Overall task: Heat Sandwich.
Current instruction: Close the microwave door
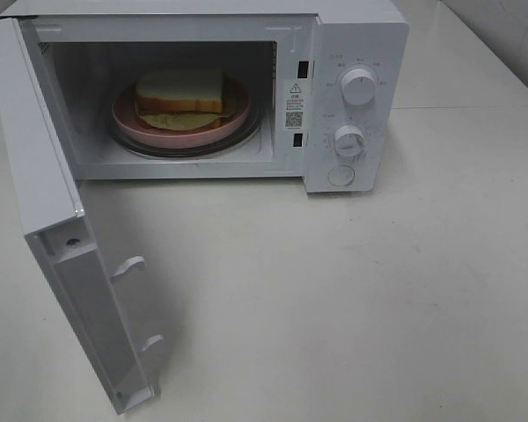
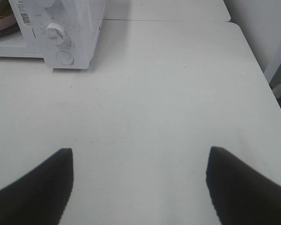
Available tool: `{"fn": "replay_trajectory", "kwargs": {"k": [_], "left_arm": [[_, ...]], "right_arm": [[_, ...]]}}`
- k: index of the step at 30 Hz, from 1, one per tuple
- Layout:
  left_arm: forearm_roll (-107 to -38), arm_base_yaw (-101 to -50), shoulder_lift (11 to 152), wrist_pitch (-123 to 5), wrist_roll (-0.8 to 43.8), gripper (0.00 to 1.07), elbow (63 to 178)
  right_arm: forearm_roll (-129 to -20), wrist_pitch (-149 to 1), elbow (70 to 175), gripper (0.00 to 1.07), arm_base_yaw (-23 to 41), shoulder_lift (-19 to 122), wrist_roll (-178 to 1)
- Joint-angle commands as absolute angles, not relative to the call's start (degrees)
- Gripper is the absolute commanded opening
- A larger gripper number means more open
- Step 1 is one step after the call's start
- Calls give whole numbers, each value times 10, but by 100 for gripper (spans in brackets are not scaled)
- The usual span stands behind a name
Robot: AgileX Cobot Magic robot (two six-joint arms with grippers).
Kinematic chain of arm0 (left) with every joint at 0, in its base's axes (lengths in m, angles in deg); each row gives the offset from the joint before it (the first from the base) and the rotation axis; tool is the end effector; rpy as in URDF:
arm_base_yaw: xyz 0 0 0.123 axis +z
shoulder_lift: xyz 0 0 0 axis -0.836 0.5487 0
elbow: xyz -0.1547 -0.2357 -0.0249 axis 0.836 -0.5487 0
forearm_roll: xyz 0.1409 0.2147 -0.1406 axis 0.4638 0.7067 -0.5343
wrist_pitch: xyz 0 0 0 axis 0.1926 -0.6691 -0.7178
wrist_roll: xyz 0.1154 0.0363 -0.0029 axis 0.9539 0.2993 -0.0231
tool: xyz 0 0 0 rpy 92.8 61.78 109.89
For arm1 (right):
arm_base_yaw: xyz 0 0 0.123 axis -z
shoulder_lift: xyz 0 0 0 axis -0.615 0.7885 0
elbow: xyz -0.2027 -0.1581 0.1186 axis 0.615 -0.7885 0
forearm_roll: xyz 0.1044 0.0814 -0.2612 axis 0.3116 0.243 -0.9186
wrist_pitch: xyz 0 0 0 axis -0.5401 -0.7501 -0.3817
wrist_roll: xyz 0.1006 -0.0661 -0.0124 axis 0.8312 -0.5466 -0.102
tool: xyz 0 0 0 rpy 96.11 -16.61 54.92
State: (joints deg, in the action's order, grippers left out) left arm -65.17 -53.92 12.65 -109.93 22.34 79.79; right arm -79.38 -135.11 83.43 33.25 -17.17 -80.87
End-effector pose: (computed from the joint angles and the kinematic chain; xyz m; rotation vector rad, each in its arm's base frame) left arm 0.0568 -0.0103 0.2883 0.0411 2.0338 -0.0654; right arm 0.0626 -0.0028 0.2897 -0.0236 1.9862 -0.0012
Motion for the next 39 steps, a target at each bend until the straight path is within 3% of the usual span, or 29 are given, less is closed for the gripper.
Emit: {"fn": "replay_trajectory", "kwargs": {"k": [1, 32, 37, 39], "left_arm": [[-653, -536, 122, -1094, 221, 98, 797], [-680, -536, 143, -1042, 219, 97, 819], [-679, -536, 199, -1007, 221, 89, 819], [-679, -536, 243, -981, 221, 79, 819]], "right_arm": [[-793, -1345, 833, 75, 335, -187, -814], [-793, -1345, 833, 75, 335, -187, -813], [-793, -1345, 833, 75, 335, -187, -813], [-793, -1345, 833, 75, 335, -187, -813]]}}
